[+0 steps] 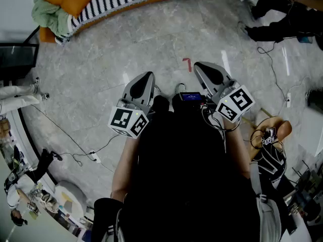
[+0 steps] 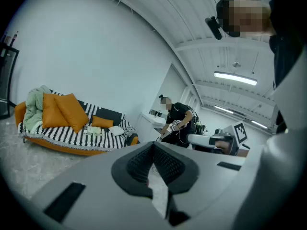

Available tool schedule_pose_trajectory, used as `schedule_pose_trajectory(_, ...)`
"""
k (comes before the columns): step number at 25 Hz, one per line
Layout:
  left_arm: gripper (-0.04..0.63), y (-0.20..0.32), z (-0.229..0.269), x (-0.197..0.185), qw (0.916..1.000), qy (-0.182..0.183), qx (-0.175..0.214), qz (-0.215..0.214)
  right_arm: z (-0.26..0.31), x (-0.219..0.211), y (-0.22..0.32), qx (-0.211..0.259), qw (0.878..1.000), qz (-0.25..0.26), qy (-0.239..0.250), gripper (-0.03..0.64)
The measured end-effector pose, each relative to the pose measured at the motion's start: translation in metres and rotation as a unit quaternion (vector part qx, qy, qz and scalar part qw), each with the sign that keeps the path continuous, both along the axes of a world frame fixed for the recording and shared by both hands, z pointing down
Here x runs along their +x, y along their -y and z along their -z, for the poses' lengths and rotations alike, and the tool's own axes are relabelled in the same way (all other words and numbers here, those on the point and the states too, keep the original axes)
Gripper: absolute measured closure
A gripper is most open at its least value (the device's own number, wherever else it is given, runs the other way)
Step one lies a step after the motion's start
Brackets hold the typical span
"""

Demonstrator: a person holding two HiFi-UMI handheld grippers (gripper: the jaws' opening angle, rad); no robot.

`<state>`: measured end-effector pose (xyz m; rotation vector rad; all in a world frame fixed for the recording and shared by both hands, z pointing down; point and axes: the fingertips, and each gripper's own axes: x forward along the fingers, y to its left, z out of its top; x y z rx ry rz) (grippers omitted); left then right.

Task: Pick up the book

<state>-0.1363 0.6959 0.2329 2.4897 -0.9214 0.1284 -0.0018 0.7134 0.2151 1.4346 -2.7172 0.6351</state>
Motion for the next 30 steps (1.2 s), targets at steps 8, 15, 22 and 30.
schedule_pose_trajectory(8,0.581,-0.004,-0.004,-0.003,1.0000,-0.001,-0.003,0.002,0.005,0.006,-0.005,0.007,0.998,-0.020,0.053,0.600)
schedule_pose_trajectory(15,0.581,-0.006,-0.002,0.003,0.9999,0.000,-0.004,0.014,0.006,0.018,-0.012,0.007,0.998,-0.018,0.055,0.600)
schedule_pose_trajectory(22,0.581,-0.008,-0.006,0.014,0.9994,0.010,-0.001,0.033,-0.008,0.030,-0.020,-0.006,1.000,0.005,0.021,0.600)
schedule_pose_trajectory(30,0.581,-0.020,-0.008,0.005,0.9979,0.020,-0.005,0.062,-0.015,0.039,-0.031,-0.015,1.000,0.007,0.003,0.600)
